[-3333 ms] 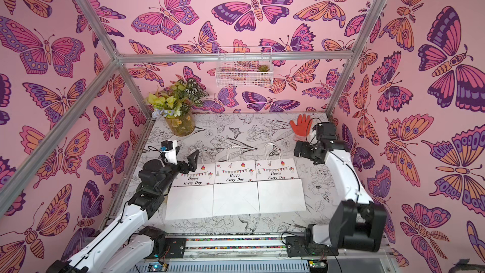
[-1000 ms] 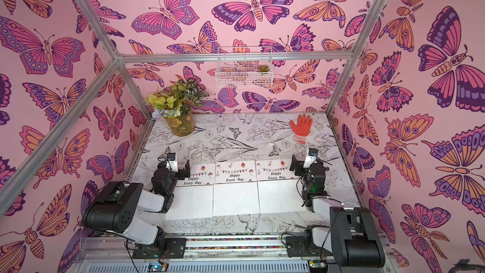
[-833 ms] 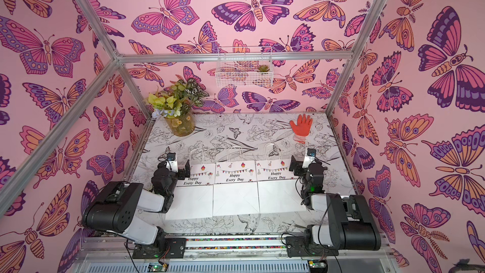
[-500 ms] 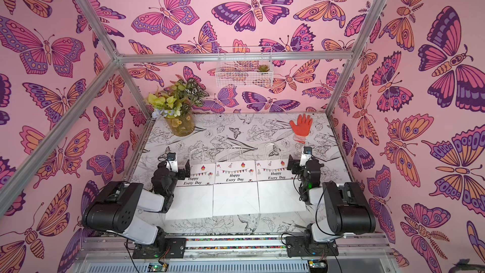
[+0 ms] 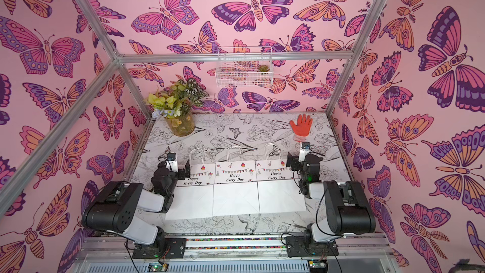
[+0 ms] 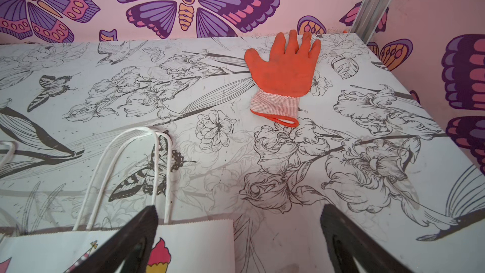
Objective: Put away the paper bag
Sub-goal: Reset both arms
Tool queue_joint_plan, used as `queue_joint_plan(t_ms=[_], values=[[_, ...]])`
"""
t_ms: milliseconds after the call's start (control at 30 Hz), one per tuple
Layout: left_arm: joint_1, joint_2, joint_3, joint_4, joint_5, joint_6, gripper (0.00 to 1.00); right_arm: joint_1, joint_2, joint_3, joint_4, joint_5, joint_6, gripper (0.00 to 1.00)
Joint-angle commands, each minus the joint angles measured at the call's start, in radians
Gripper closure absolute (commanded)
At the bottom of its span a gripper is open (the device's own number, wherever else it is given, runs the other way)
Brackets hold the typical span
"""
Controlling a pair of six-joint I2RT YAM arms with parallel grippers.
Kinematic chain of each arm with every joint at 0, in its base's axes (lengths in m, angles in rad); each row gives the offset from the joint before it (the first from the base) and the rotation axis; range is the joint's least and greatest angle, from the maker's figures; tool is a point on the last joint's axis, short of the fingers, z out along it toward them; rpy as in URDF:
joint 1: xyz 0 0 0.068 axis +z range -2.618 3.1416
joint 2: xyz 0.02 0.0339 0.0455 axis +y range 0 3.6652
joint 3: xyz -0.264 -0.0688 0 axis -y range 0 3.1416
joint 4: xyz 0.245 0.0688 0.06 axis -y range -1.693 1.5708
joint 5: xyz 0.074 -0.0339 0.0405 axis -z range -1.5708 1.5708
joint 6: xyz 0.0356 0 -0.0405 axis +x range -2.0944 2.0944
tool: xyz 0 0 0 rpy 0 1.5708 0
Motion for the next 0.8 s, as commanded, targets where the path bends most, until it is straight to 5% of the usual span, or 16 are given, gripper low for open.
queue_joint_plan(t_ms=[0, 767], values=[[0.004, -0.008, 0.003, 0.017, 0.009, 0.005, 0.00, 0.000, -0.002, 0.021, -0.019, -0.011, -0.005, 0.01], [0.050, -0.022, 0.112, -0.204, 0.046, -0.042, 0.00, -0.004, -0.001, 0.027, -0.029, -0.002, 0.001, 0.01]])
